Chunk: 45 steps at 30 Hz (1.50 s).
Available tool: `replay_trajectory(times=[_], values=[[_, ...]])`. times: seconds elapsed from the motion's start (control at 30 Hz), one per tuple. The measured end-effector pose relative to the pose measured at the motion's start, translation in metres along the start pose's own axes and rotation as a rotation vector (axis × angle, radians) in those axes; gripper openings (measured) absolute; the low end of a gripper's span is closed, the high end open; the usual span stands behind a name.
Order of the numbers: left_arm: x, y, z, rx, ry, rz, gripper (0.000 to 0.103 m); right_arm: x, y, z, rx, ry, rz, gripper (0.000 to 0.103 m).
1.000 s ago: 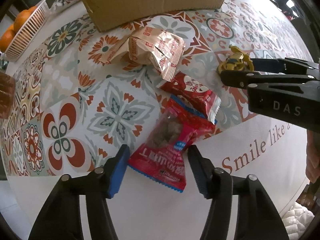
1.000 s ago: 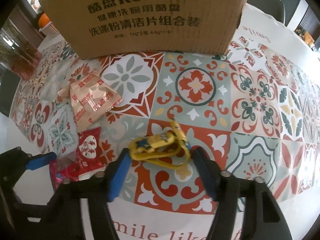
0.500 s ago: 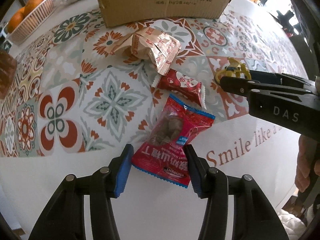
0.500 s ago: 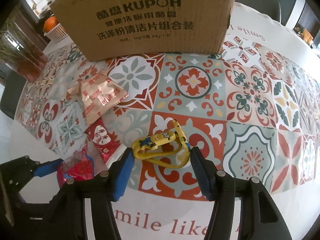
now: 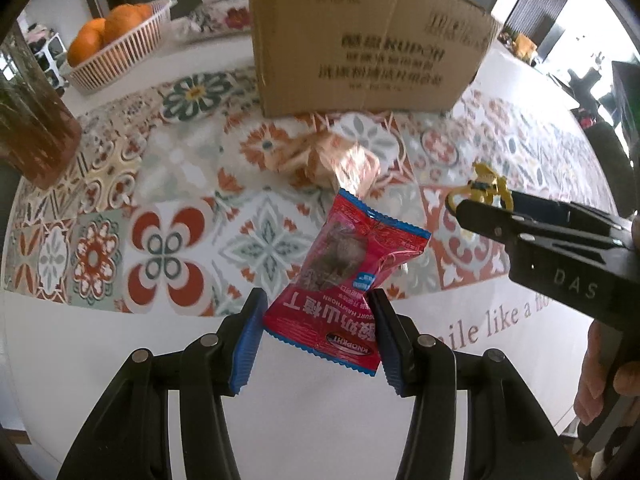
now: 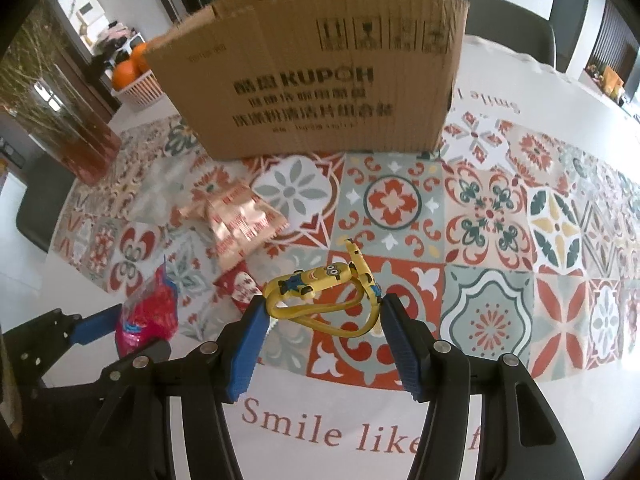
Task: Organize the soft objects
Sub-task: 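Lift the snack bag and yellow toy and carry both over the box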
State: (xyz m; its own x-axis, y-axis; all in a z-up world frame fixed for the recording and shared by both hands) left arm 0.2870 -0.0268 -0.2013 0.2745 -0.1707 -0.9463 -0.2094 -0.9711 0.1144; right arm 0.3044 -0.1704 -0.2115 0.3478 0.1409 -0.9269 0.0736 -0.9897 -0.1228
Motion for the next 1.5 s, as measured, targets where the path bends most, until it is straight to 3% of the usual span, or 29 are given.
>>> replay_trajectory(times=[0.67,1.5], values=[[-0.061,0.011,-0.051,-0.045,0.221,0.018,0.051,-0.060,-0.011,-0.035,0.000,0.178,-0.009,0.059],[-0.115,0.017,-0.114,-0.032,0.396,0.031,0.051,-0.121,-0.011,-0.089,0.010,0.375,0.002,0.059]])
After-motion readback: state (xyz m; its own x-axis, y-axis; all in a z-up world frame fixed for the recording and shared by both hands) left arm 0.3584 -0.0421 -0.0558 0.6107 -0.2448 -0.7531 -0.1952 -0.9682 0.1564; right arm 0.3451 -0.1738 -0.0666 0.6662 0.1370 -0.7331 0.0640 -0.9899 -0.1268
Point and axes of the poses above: each gripper's, at about its wrist camera, not at the fingertips, and x roughly the way its jaws point, y to its right, z to its underside, the point moved 6 cm from there along x, roughly the way its jaws point, and after that the axes turned 3 degrees about -x, right-handed, at the moved point
